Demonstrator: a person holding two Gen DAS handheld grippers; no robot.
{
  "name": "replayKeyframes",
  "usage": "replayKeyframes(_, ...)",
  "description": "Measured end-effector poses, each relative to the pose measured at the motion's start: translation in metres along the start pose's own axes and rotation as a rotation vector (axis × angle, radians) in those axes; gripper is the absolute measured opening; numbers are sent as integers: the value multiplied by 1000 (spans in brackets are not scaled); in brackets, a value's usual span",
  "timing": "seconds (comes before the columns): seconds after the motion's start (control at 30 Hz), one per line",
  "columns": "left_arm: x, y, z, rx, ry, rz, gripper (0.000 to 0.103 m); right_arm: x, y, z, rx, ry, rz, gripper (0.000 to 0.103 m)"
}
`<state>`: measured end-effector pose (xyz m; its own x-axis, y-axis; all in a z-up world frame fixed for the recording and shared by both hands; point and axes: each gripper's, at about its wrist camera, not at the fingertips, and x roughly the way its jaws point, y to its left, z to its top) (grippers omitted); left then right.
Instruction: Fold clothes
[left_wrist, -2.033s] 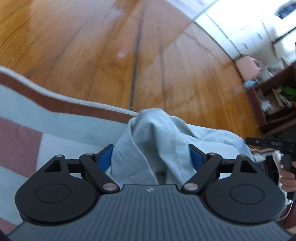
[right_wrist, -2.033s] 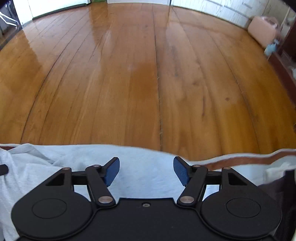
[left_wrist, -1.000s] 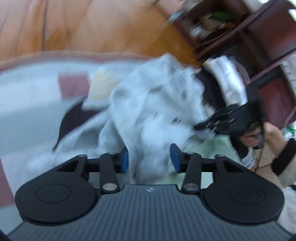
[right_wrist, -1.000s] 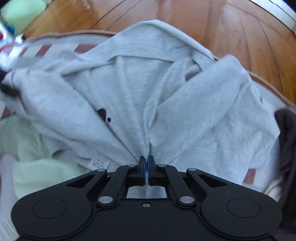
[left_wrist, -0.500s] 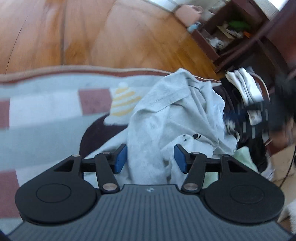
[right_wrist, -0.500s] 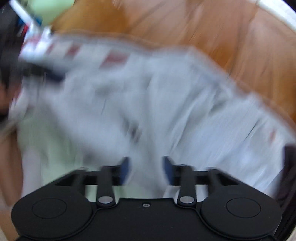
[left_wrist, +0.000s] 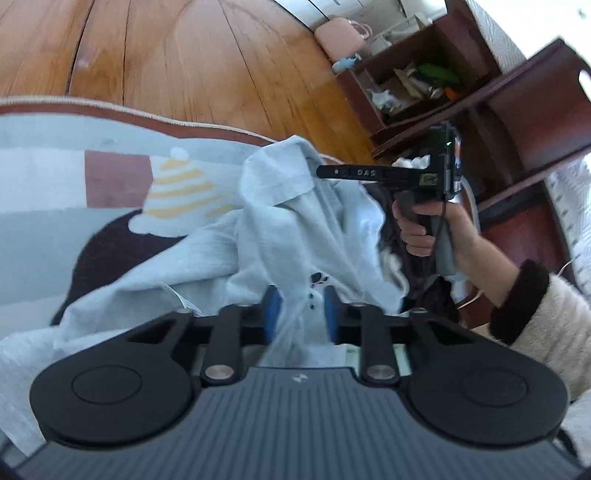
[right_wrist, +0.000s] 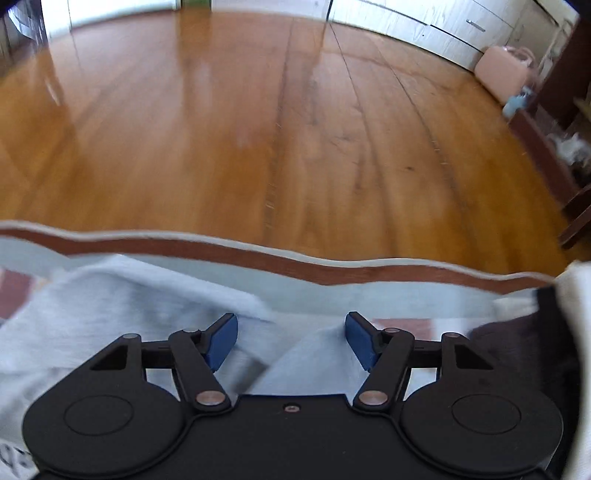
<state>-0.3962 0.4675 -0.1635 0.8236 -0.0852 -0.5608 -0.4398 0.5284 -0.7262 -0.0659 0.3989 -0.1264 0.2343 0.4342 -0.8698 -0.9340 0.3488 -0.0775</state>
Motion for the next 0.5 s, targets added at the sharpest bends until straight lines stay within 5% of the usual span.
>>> replayKeyframes(0.03,1,-1,0,9,5,16,18,1,3,-2,-6,-12,26,48)
replayKeyframes(0.07,2,-2,0,17,9,33,18,5,11,-2,-38,-13,25,12)
replayKeyframes(0.23,8,-18,-5,141,50,227,18,-25,50,-2,-204,-122,-243,8)
replayKeyframes(0.3,8,-28,-8,234,49,311,19,-51,50,2,-164,-189,-230,8)
replayKeyframes(0.4,5,-33,-7,288,30,343,26,-85,41,-1,-72,-265,-205,8)
replayKeyframes(0.5,-1,-38,-5,359,-18,399,22,-123,24,-20,21,-307,-125,8)
